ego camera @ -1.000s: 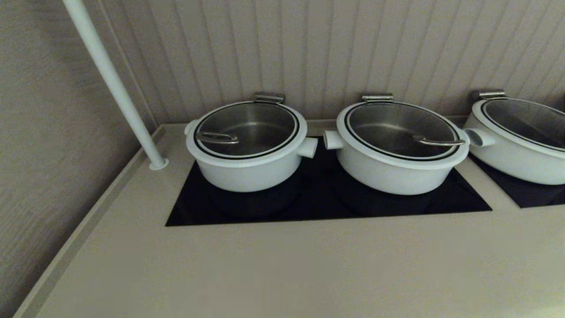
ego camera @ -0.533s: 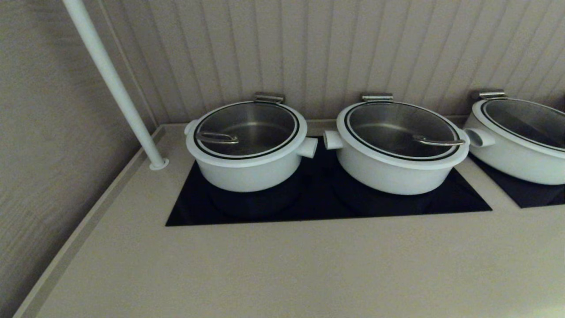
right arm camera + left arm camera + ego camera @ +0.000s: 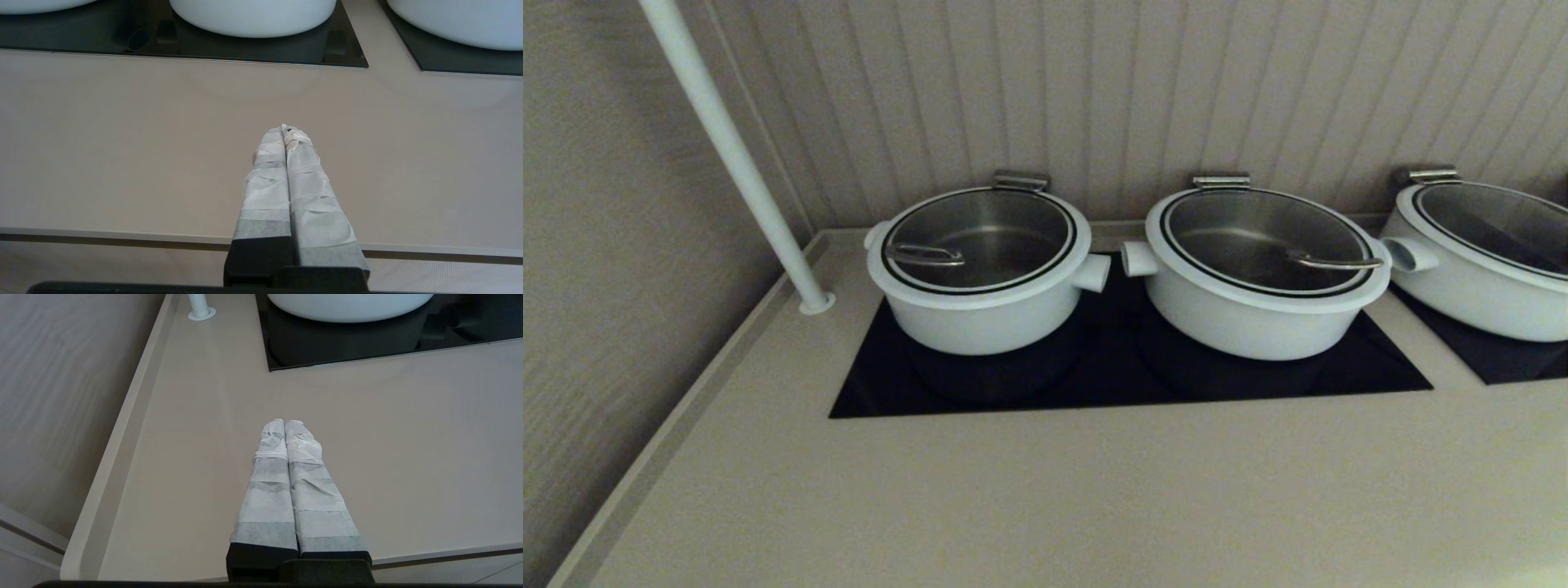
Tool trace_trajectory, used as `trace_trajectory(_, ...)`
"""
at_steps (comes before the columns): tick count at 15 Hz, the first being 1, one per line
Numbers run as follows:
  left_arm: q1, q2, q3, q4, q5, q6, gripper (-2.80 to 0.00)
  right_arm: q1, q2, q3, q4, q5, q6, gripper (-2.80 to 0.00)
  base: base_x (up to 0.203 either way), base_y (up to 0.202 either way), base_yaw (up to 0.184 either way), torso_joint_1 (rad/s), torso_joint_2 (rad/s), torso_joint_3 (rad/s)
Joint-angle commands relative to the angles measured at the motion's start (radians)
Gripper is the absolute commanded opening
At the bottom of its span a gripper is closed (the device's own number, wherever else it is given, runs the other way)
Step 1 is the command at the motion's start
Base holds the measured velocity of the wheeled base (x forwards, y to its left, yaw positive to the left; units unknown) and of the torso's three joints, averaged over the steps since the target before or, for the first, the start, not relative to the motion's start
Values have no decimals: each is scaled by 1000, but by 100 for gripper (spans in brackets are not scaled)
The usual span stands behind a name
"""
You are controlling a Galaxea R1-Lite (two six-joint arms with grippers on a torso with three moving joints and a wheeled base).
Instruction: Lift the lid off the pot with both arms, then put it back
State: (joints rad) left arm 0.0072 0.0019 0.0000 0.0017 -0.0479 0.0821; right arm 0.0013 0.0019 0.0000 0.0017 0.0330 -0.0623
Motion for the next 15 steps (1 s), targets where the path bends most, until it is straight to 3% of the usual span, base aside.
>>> trace_trajectory(1,0,0,0,0,-1,1,-280,0,0,0,0,1,-1,-280,0,0,0,0,0,0)
trace_trajectory(15,0,0,0,0,0,0,-280,0,0,0,0,1,-1,-280,0,0,0,0,0,0)
